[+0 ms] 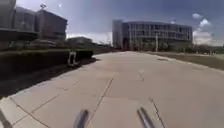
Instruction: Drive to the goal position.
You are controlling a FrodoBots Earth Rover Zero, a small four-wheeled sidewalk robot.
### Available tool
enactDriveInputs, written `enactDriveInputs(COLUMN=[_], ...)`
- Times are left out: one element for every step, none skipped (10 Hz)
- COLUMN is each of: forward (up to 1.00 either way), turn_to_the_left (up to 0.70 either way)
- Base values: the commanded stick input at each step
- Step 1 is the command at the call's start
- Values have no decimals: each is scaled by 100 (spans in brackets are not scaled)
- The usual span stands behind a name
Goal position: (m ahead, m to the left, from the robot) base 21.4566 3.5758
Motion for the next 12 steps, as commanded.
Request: enactDriveInputs(forward=[100,100,100,100,100,100,100,100,100,100,100,100], turn_to_the_left=[0,-27,-27,-27,-27,-27,-27,-27,-27,-27,-27,-27])
